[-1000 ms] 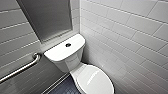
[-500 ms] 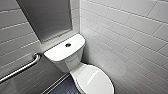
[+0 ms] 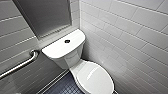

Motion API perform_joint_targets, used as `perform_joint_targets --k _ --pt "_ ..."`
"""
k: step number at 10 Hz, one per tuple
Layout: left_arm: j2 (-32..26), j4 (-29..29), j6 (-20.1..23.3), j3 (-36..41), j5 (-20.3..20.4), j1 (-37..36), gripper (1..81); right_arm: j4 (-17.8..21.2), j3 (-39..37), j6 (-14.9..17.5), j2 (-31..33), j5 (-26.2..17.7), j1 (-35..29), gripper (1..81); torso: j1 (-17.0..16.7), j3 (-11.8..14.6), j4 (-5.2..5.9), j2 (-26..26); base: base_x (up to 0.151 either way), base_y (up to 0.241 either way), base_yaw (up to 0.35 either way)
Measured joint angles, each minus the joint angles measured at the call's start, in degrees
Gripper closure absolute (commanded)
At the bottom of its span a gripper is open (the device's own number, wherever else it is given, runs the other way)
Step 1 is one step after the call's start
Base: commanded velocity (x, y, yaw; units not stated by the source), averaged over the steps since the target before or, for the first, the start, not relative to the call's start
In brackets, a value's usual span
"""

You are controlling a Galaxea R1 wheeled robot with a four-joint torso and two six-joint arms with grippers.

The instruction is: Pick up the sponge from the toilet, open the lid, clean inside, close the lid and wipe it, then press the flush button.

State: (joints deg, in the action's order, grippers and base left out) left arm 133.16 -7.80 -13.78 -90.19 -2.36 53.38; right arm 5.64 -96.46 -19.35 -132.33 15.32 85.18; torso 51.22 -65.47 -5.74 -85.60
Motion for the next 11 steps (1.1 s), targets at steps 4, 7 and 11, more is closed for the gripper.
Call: perform_joint_targets --k 4,7,11 --pt "1.84 -2.08 -0.02 -0.66 0.37 -1.45 1.0 -0.02 -0.01 0.0 -0.06 0.57 -0.41 81.1 0.09 -0.87 0.0 -0.02 0.0 0.0 0.0" --pt "4.52 -2.19 -0.05 -1.65 0.0 -2.54 1.0 -0.09 -1.52 0.0 -2.23 0.5 -0.41 81.1 2.54 -0.87 0.0 -3.95 0.0 0.0 0.0" --pt "4.79 -3.5 -0.02 -1.62 0.16 -4.41 1.0 -0.13 -2.12 0.0 -2.32 0.16 -0.34 81.1 5.71 -0.87 0.0 -8.98 0.0 0.0 0.0"
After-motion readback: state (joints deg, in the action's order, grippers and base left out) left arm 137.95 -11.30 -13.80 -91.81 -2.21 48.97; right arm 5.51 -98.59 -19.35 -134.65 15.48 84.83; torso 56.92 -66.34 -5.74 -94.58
